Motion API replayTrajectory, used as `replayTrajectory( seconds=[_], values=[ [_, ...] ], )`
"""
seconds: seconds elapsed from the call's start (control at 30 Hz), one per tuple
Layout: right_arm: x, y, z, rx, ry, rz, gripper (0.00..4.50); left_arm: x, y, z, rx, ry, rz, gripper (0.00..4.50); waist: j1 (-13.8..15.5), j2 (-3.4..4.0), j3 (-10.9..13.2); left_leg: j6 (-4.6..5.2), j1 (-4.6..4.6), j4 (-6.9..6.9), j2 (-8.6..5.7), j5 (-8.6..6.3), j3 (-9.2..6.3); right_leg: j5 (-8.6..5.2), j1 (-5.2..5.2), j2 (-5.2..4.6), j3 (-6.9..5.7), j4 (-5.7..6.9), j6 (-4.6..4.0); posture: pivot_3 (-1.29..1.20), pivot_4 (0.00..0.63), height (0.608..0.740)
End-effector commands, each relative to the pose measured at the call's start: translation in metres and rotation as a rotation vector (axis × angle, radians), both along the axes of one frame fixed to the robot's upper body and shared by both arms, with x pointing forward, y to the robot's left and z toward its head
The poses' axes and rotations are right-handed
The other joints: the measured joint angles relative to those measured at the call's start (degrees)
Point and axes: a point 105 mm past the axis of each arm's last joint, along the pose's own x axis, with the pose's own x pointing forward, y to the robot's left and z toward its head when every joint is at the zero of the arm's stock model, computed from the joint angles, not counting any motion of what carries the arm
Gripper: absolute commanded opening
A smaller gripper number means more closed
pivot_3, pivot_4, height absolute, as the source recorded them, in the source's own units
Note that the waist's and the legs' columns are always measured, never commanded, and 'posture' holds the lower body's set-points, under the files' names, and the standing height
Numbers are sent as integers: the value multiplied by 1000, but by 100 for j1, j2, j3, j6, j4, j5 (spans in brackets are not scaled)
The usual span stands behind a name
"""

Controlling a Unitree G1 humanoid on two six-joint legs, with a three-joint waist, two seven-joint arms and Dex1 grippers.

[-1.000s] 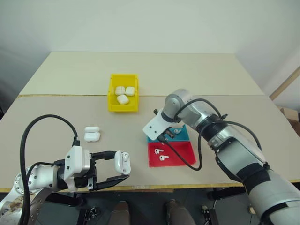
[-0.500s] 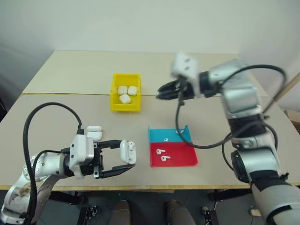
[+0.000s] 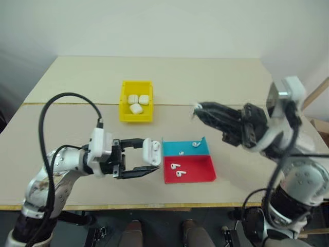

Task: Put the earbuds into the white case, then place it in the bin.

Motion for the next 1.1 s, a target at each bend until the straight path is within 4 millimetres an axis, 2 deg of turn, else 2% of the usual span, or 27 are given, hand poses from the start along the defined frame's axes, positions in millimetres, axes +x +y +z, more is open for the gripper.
replayTrajectory(
  seconds=[0.03,0.2,0.4,1.1],
  values=[
    [-20,3,6,-10,-77,80,789,-3,-10,8,-10,-36,-51,2800,-5,-1,-1,0,0,1,0,0,0,0,1,0,0,-1,0,0,150,740],
    [-16,14,5,-46,-7,107,789,-9,-16,11,12,-55,-92,2800,-48,-1,-1,0,4,0,4,0,0,0,-1,6,4,3,0,0,150,740],
    [-18,26,-3,-113,-4,128,789,-10,-18,15,3,-62,-91,2800,8,-1,-1,1,-1,1,2,0,-2,-1,0,4,3,-2,3,0,150,740],
    [-23,41,-25,-167,54,214,789,-10,-19,20,-32,-59,-71,2800,4,-2,-1,1,-1,1,2,0,-3,-6,-1,4,3,-3,11,0,150,740]
  ],
)
